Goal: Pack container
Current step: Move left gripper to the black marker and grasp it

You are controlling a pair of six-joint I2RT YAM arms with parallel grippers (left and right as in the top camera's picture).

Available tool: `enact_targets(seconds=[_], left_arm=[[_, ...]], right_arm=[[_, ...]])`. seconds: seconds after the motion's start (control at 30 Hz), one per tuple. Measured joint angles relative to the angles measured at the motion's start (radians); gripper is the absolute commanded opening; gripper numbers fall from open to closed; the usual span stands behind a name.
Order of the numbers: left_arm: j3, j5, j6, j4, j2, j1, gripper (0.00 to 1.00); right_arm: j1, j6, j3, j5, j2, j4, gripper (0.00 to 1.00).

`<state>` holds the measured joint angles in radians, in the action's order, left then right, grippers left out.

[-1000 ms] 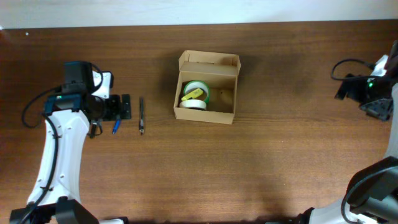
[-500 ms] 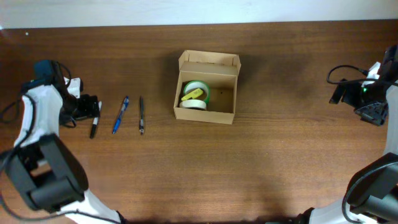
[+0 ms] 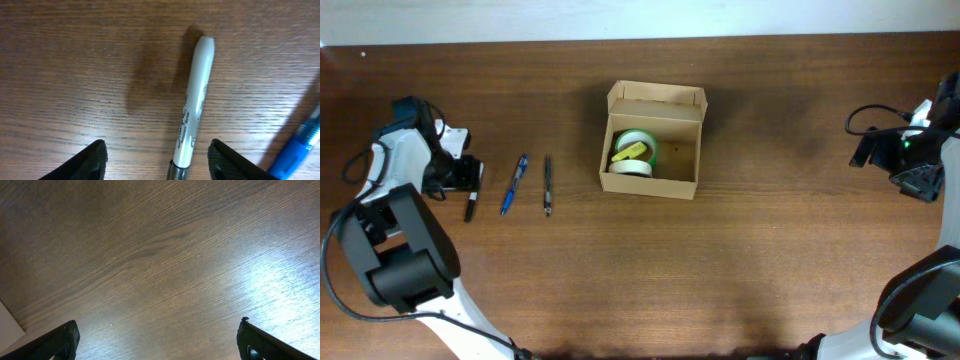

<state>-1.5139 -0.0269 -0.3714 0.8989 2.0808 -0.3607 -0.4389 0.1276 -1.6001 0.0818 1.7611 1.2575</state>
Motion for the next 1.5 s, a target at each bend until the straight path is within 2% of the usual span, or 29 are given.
enact_targets(seconds=[0.3, 0.37, 0.47, 0.53, 0.63, 0.7, 0.93, 1.13, 1.37, 1.43, 1.5], left_arm=[[-0.012, -0.077, -0.004, -0.009, 0.055, 0.101, 0.63], [-0.016, -0.104, -0.004, -0.01, 0.058, 0.123, 0.54], [-0.021, -0.121, 0.003, -0.01, 0.063, 0.142, 0.32], [-0.023, -0.127, 0.002, -0.014, 0.067, 0.144, 0.27], [-0.024, -0.132, 0.008, -0.021, 0.069, 0.143, 0.29], [-0.024, -0.131, 0.009, -0.021, 0.07, 0.143, 0.4], [-0.03, -0.102, 0.016, -0.023, 0.07, 0.124, 0.55], [-0.032, -0.034, -0.014, 0.061, 0.071, 0.122, 0.55], [-0.032, -0.01, -0.076, 0.077, 0.073, 0.118, 0.54], [-0.032, -0.007, -0.091, 0.077, 0.073, 0.112, 0.47], [-0.032, -0.006, -0.103, 0.071, 0.073, 0.102, 0.34]], right_arm=[[0.0, 0.0, 0.0, 0.0, 0.0, -0.003, 0.99], [0.0, 0.0, 0.0, 0.0, 0.0, -0.003, 0.99], [0.0, 0.0, 0.0, 0.003, 0.0, -0.004, 0.99], [0.0, 0.0, 0.0, 0.003, 0.0, -0.004, 0.99], [0.0, 0.0, 0.0, 0.004, 0.0, -0.004, 0.99], [0.0, 0.0, 0.0, 0.004, 0.0, -0.004, 0.99], [0.0, 0.0, 0.0, 0.007, 0.0, -0.004, 0.99], [0.0, 0.001, 0.0, 0.007, 0.0, -0.004, 0.99], [0.0, 0.0, 0.0, 0.007, 0.0, -0.001, 0.99], [0.0, 0.0, 0.0, 0.007, 0.0, 0.003, 0.99], [0.0, 0.0, 0.0, 0.007, 0.0, 0.005, 0.99]])
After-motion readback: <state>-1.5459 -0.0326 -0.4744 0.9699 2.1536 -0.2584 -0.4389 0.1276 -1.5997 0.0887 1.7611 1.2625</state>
